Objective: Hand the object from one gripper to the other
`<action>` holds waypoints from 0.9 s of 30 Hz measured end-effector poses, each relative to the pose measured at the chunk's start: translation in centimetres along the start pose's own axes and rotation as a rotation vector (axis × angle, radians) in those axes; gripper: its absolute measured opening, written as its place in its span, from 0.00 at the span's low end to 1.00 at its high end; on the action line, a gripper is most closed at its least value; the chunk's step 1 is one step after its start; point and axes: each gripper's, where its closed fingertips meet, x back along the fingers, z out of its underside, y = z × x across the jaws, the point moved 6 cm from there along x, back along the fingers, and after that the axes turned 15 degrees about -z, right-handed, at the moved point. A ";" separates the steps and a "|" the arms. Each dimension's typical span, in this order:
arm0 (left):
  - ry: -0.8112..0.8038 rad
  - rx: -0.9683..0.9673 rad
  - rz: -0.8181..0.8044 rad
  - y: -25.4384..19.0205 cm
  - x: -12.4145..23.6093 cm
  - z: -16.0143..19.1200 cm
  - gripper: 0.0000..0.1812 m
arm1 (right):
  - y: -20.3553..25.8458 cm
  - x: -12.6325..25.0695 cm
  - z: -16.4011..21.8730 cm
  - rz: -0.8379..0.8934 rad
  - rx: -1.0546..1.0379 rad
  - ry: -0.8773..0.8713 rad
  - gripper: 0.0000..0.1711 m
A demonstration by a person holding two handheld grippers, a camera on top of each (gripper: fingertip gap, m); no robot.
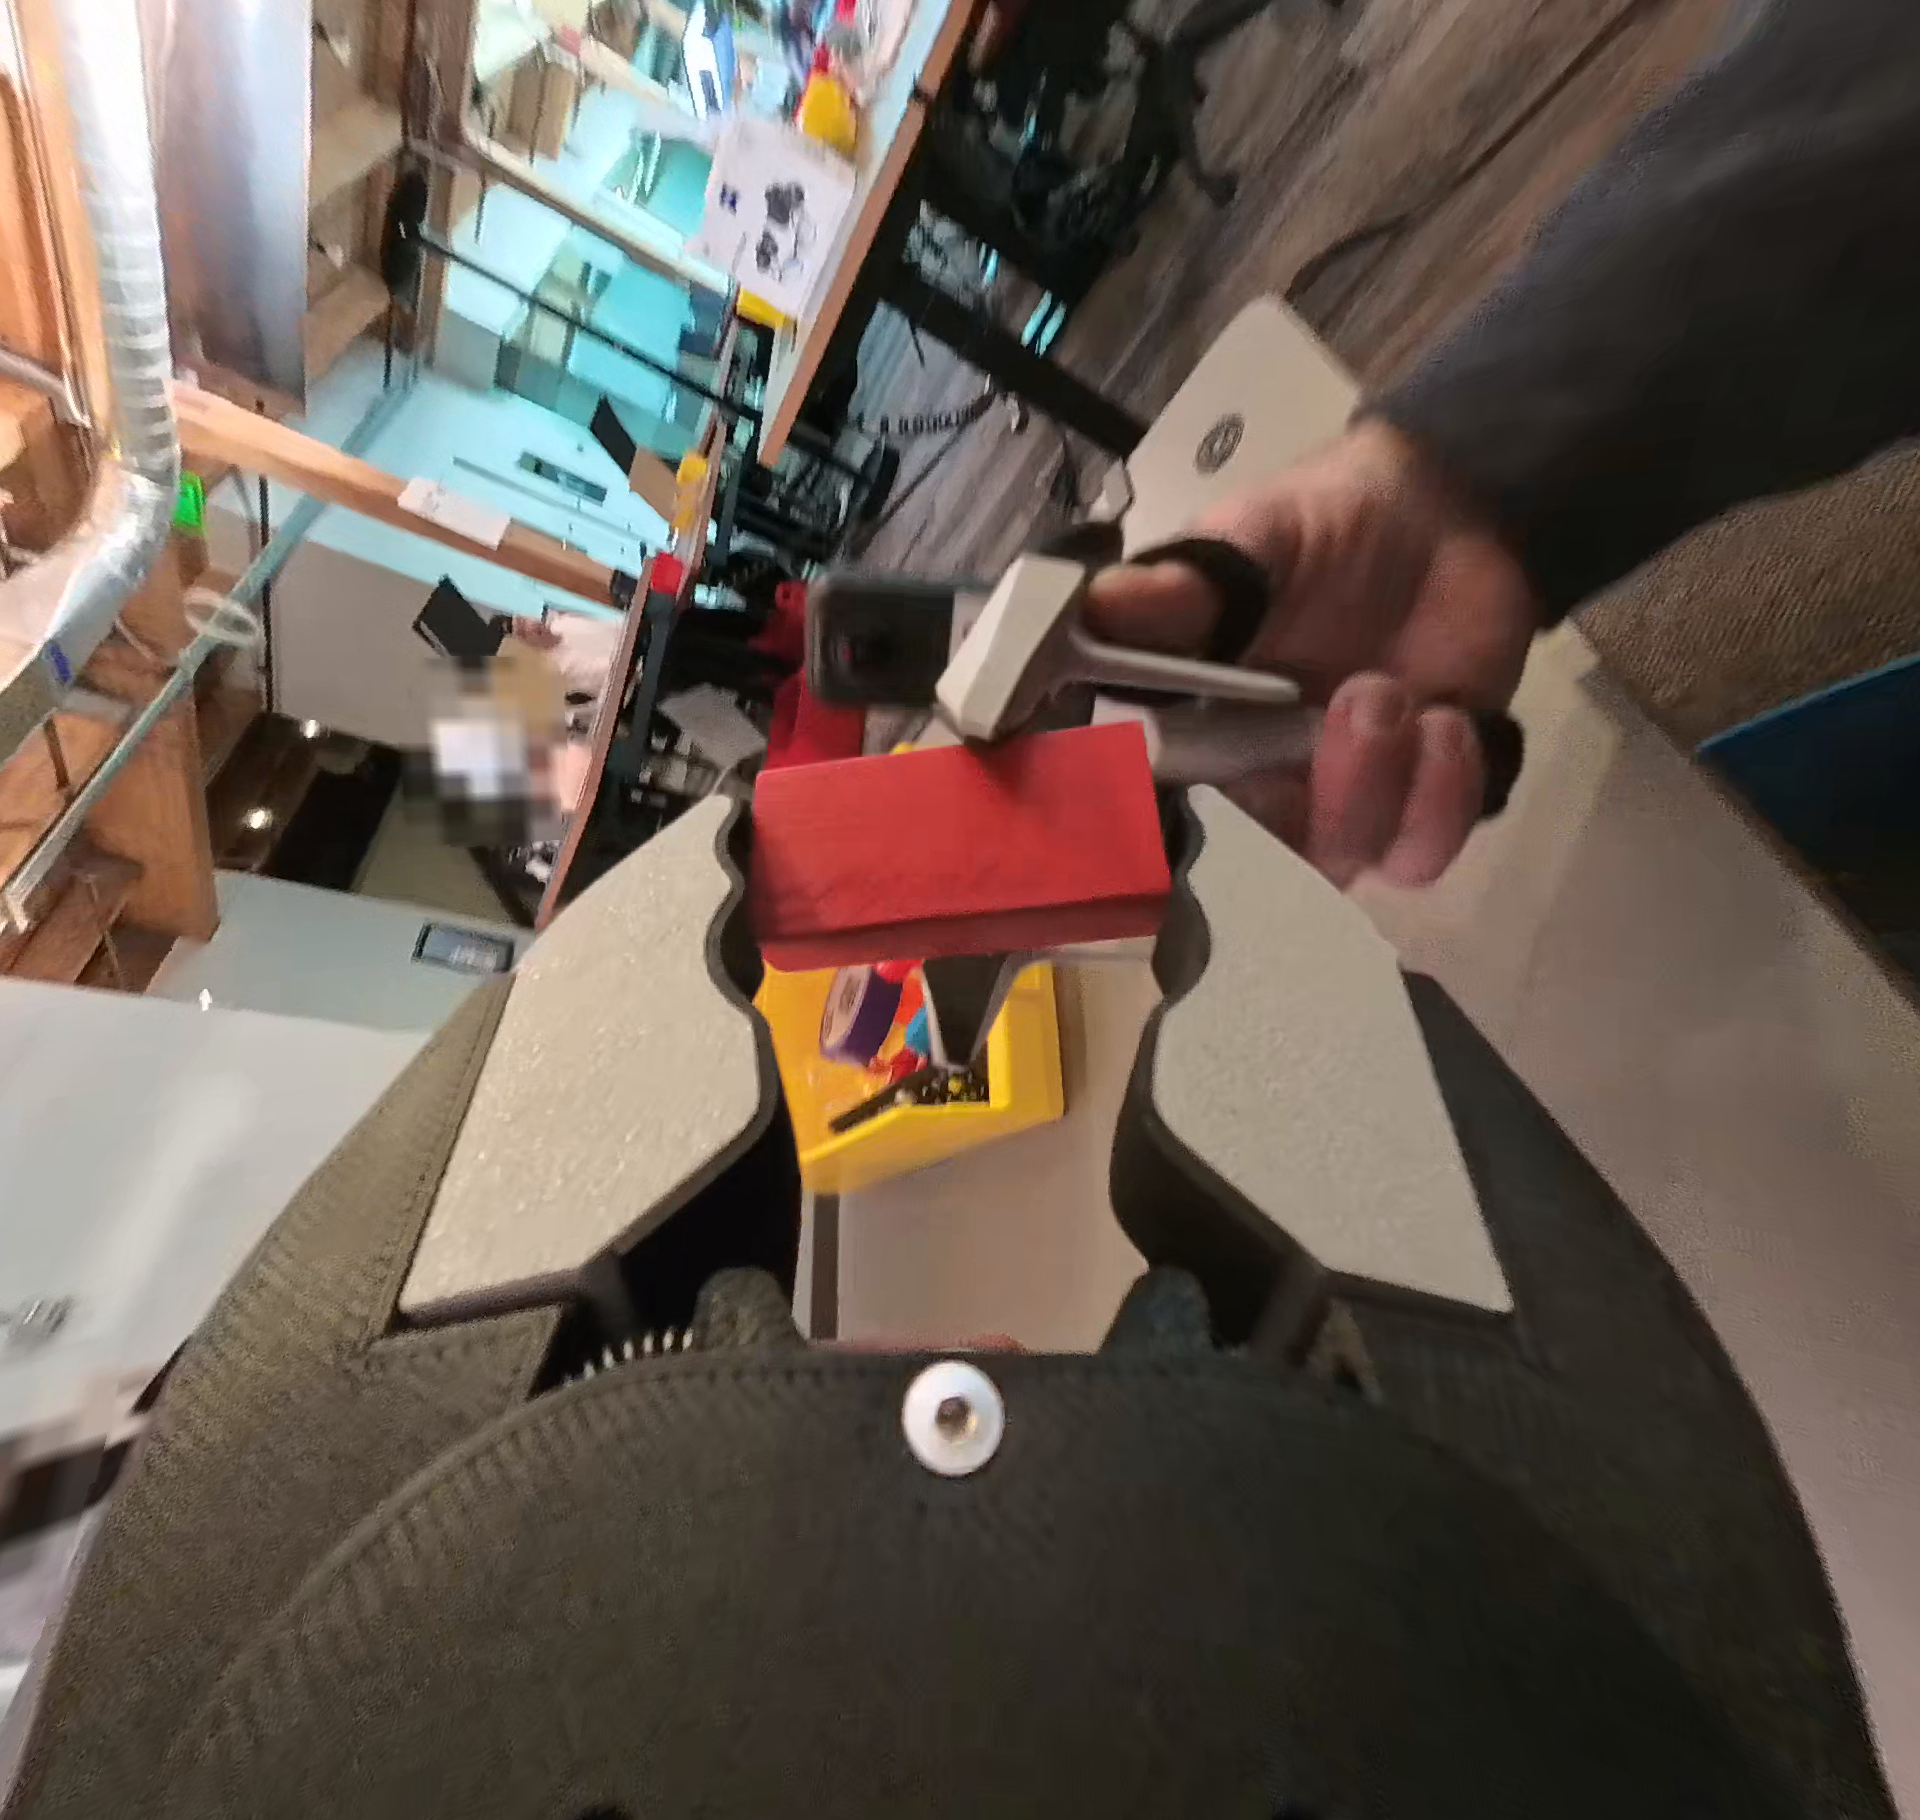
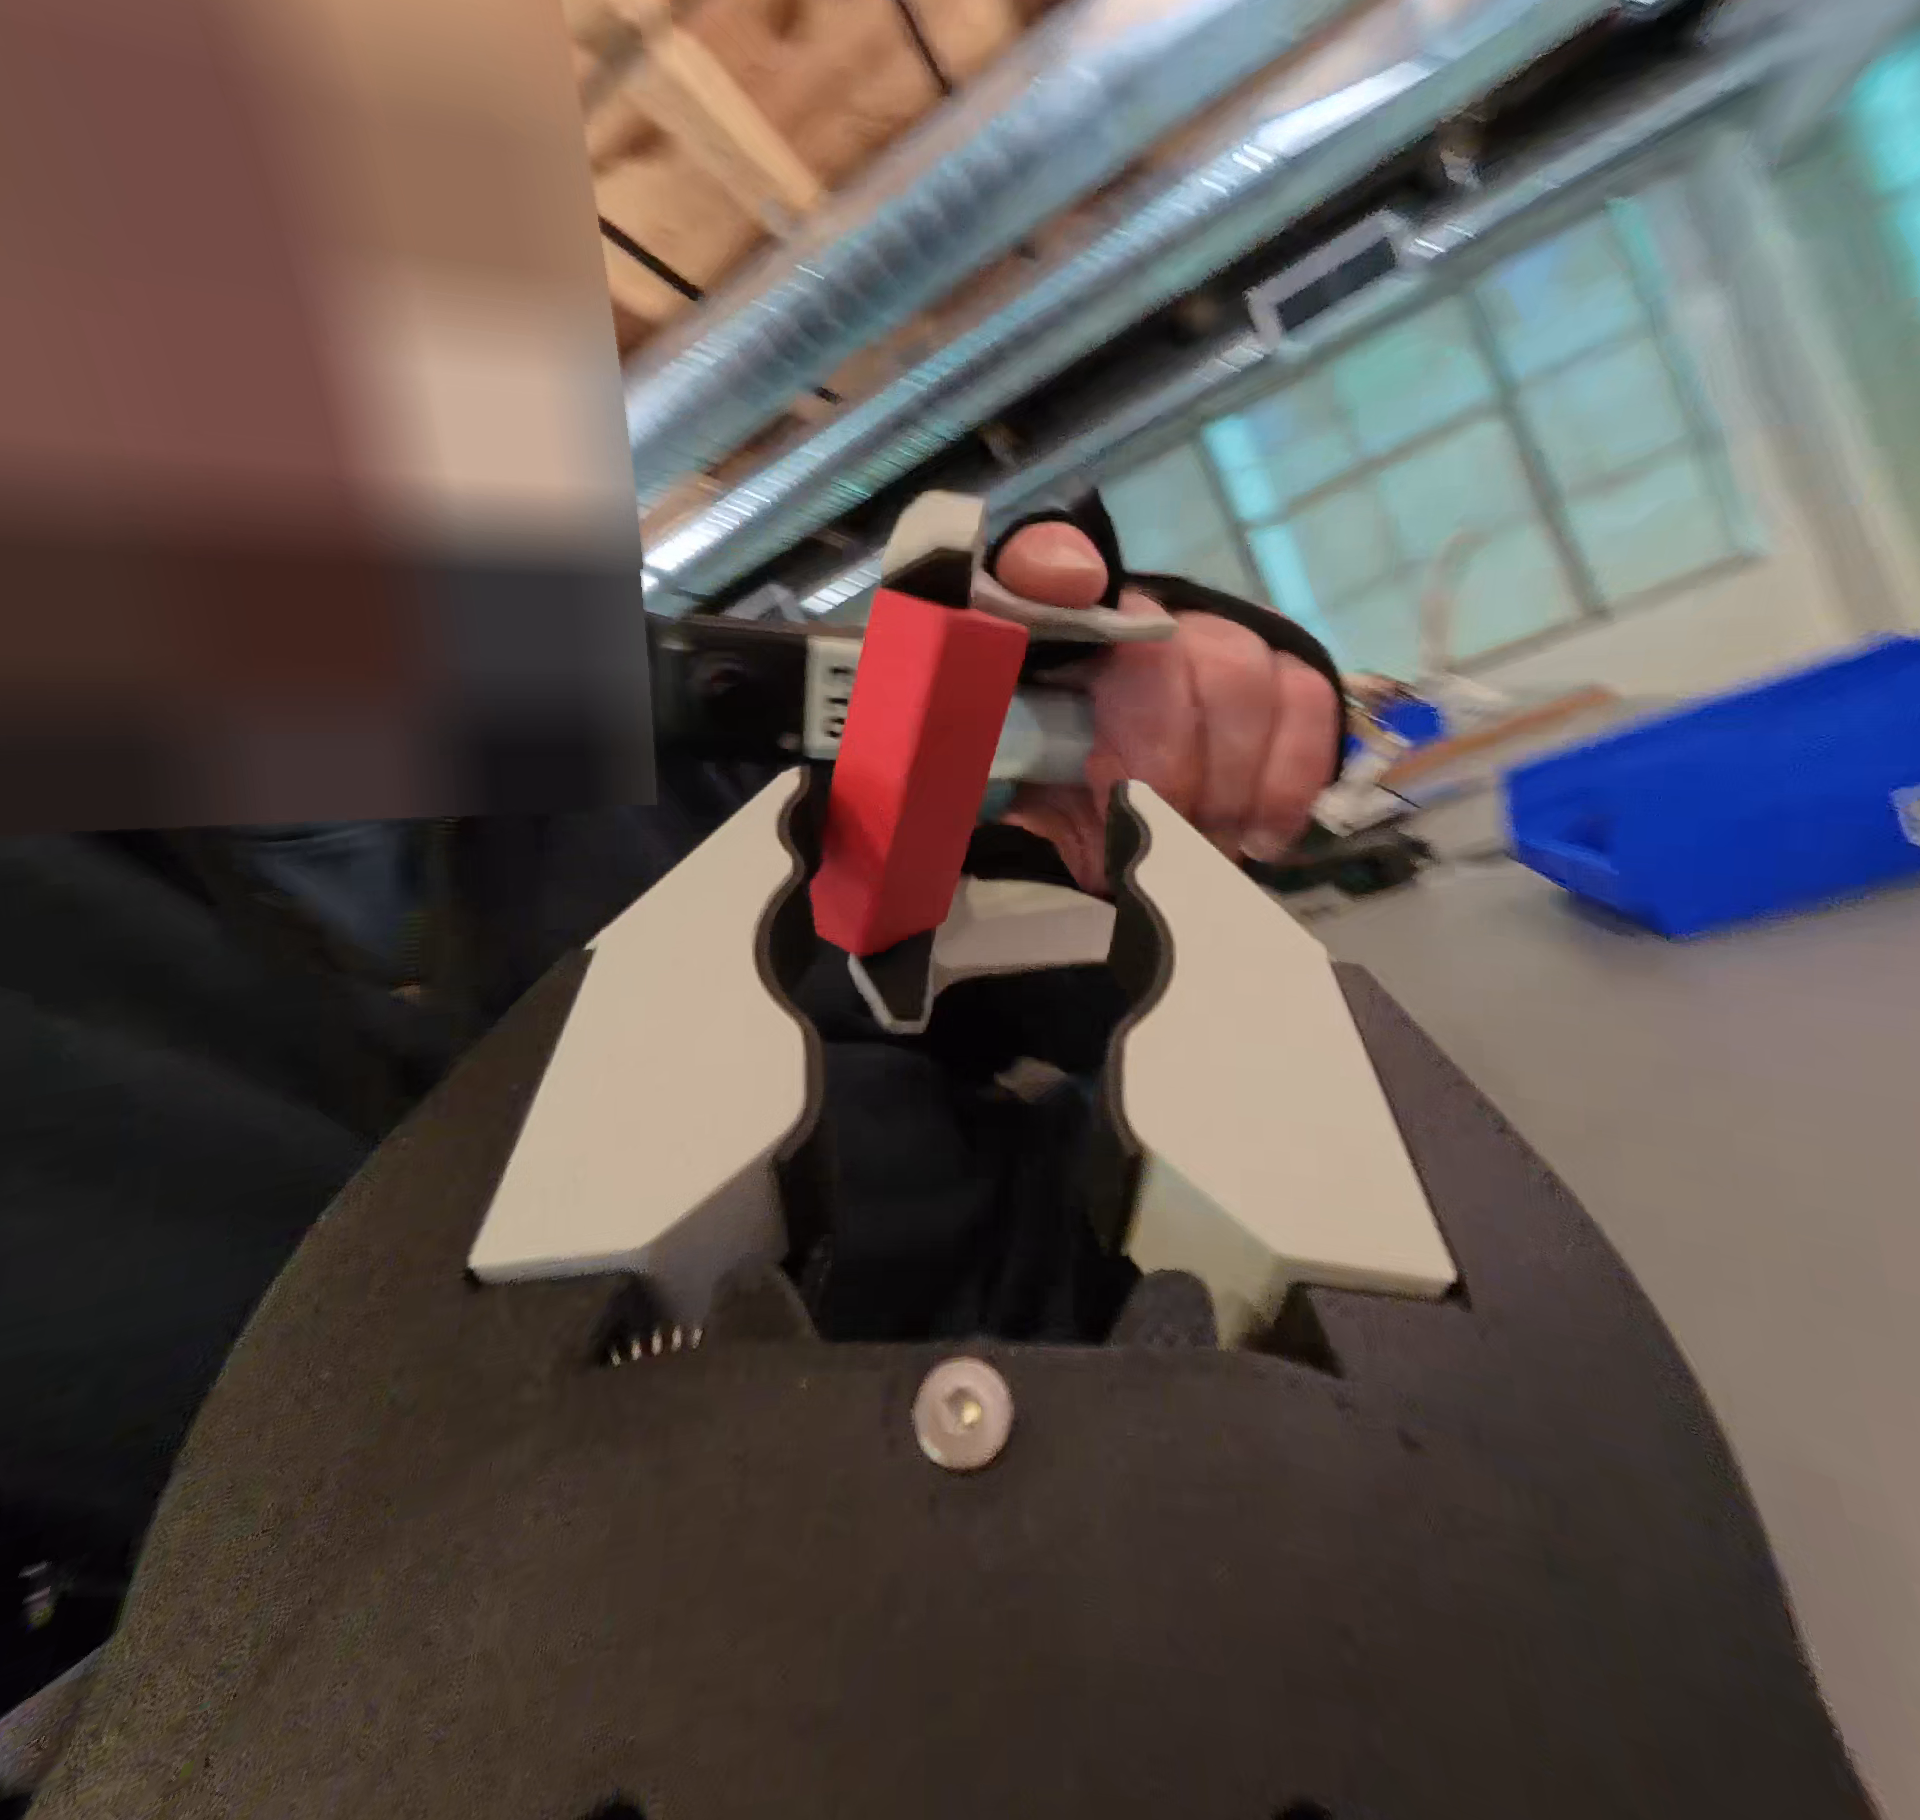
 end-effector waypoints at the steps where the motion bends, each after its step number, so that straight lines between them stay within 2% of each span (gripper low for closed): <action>1: 0.037 -0.017 -0.011 0.0 -0.2 0.5 0.41 | 0.0 0.2 0.0 0.087 0.008 0.044 0.31; 7: 0.262 -0.118 -0.063 -0.1 -1.7 3.2 0.41 | 0.3 1.4 -0.9 0.710 0.111 0.250 0.28; 12: 0.387 -0.214 -0.107 -0.6 -2.8 4.2 0.40 | 0.1 0.8 -1.1 1.048 0.223 0.417 0.26; 15: 0.433 -0.233 -0.107 -0.9 -3.1 4.5 0.40 | -0.4 0.4 -1.0 1.128 0.264 0.474 0.24; 22: 0.499 -0.280 -0.118 -1.7 -3.4 4.8 0.41 | -1.8 0.4 -0.1 1.181 0.261 0.535 0.21; 27: 0.488 -0.280 -0.129 -1.7 -3.4 5.0 0.41 | -1.9 0.6 -0.2 1.140 0.239 0.500 0.20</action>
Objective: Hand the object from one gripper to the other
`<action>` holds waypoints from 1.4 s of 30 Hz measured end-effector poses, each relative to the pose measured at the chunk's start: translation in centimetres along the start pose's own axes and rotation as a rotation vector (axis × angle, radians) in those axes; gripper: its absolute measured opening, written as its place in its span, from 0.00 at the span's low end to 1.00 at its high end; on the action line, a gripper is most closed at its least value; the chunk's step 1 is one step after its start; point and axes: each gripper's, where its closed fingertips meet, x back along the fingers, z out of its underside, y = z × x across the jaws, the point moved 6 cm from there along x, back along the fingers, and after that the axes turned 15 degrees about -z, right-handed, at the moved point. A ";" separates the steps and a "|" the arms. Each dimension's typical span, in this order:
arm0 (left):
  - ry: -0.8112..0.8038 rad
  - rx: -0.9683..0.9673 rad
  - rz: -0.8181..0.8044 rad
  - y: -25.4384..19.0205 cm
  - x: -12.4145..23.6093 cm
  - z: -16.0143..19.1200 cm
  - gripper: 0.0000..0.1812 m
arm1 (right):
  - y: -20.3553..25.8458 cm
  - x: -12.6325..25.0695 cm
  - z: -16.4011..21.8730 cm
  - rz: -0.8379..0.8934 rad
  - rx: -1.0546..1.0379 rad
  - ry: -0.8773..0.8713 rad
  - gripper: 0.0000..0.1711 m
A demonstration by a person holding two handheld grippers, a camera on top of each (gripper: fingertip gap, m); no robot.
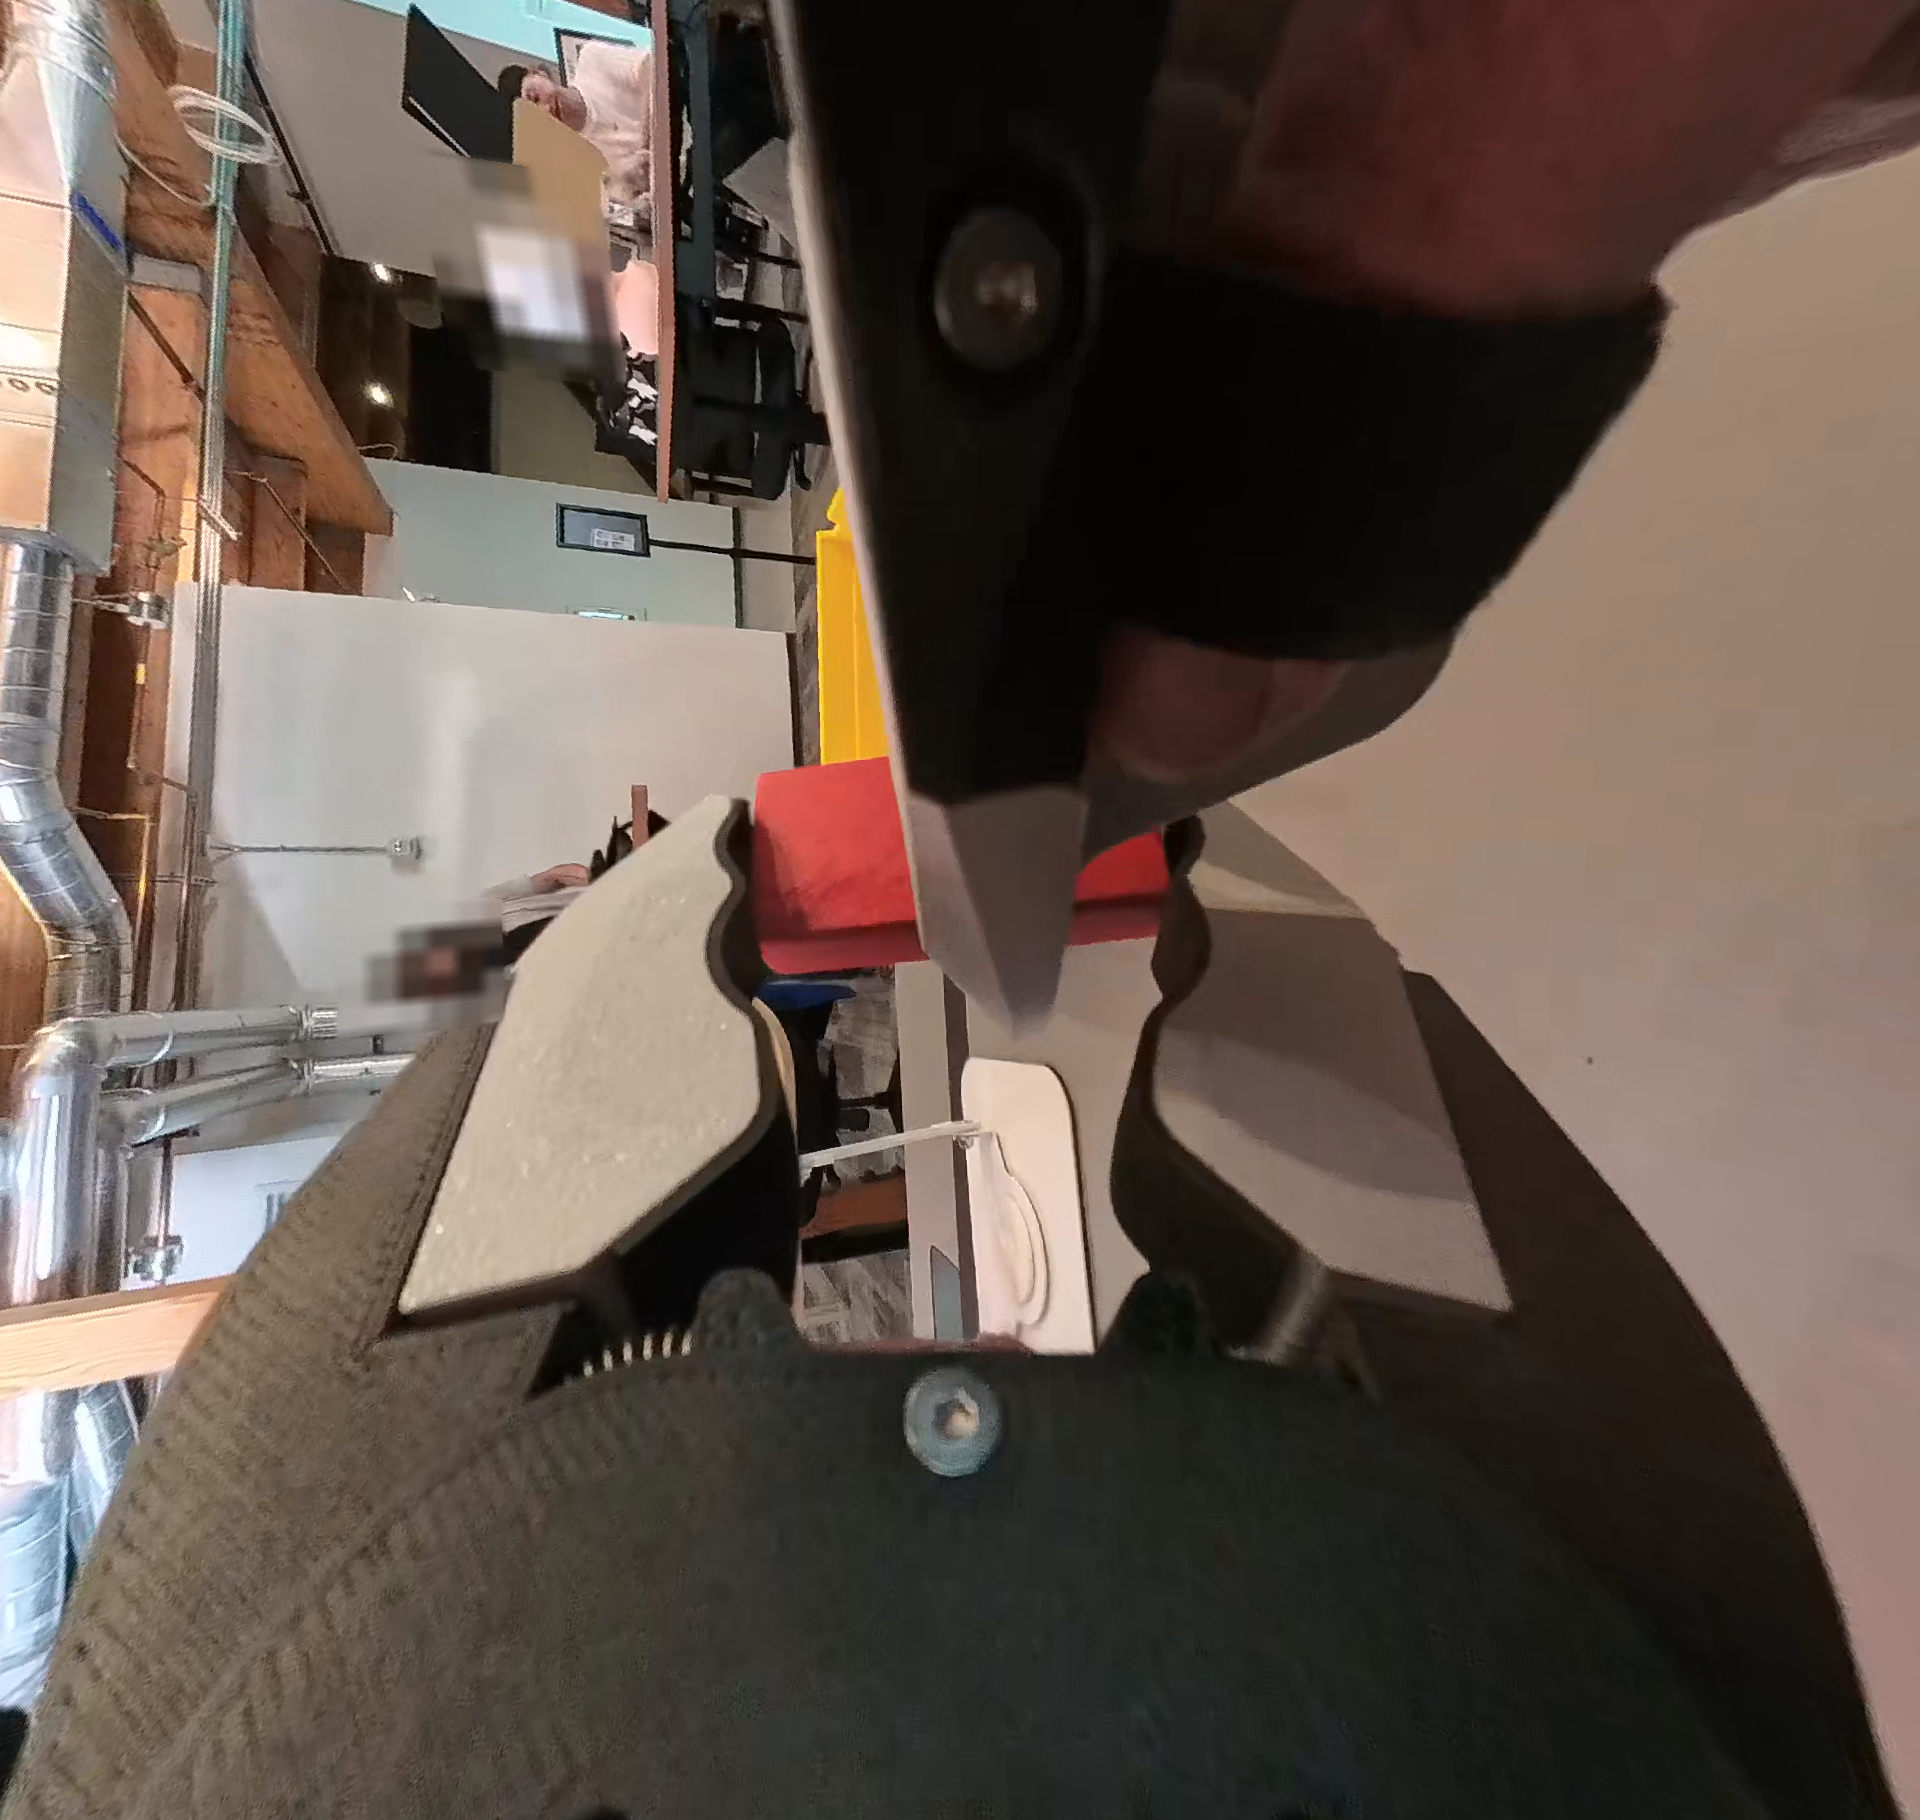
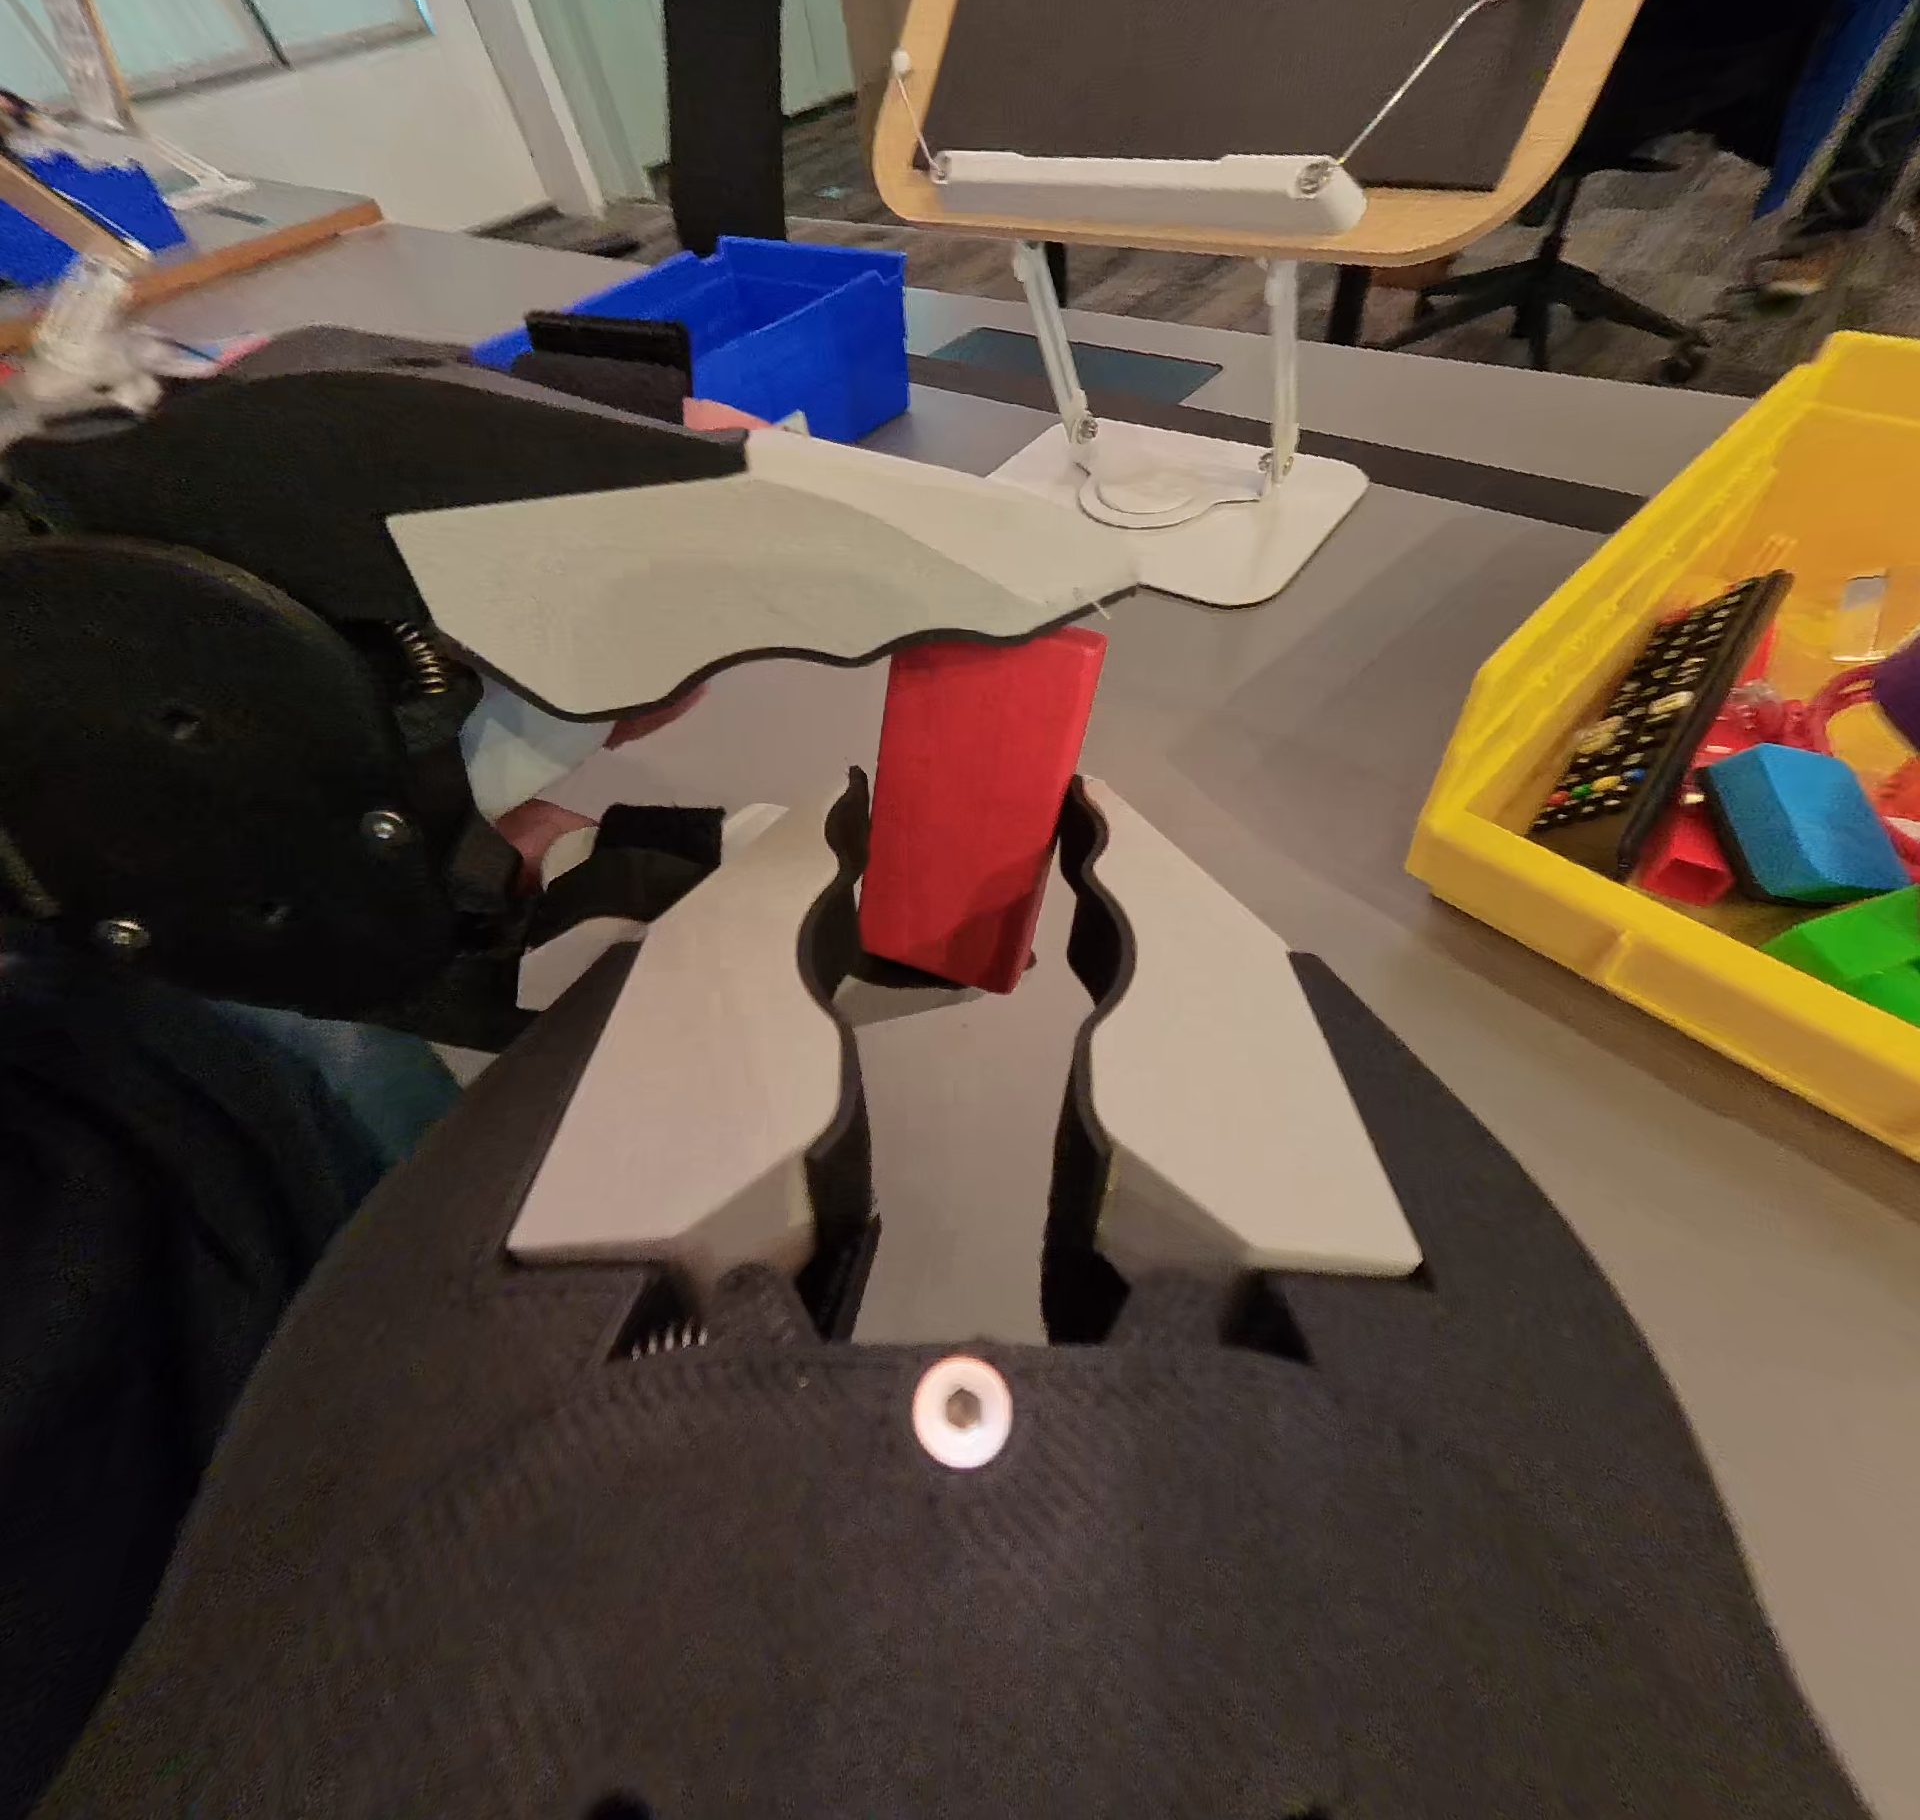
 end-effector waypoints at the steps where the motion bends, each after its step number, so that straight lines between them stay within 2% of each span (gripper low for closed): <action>1: -0.008 0.013 0.002 0.1 0.0 -0.1 0.41 | 0.0 0.1 0.0 -0.032 -0.018 -0.012 0.20; 10: -0.118 0.118 0.038 1.0 0.9 -0.6 0.41 | -0.3 0.9 -0.2 -0.373 -0.174 -0.157 0.20; 14: -0.183 0.202 0.035 1.9 1.4 -0.6 0.46 | -0.2 1.5 -0.2 -0.595 -0.259 -0.253 0.20; 19: -0.347 0.303 0.045 2.9 2.7 -1.2 0.53 | 0.3 2.3 0.0 -0.967 -0.342 -0.405 0.20; 25: -0.540 0.334 0.060 2.8 4.4 -2.5 0.55 | 1.9 2.4 0.3 -1.251 -0.271 -0.454 0.20; 28: -0.556 0.321 0.065 2.5 4.4 -2.8 0.54 | 2.5 2.2 0.2 -1.338 -0.250 -0.467 0.20; 33: -0.595 0.316 0.065 2.2 4.8 -3.1 0.46 | 3.1 2.1 0.3 -1.479 -0.244 -0.489 0.20; 38: -0.627 0.300 0.072 1.9 5.2 -3.4 0.41 | 3.5 1.6 0.6 -1.548 -0.253 -0.494 0.20; 42: -0.617 0.311 0.093 1.7 5.1 -3.2 0.40 | 3.3 1.4 0.8 -1.548 -0.270 -0.504 0.20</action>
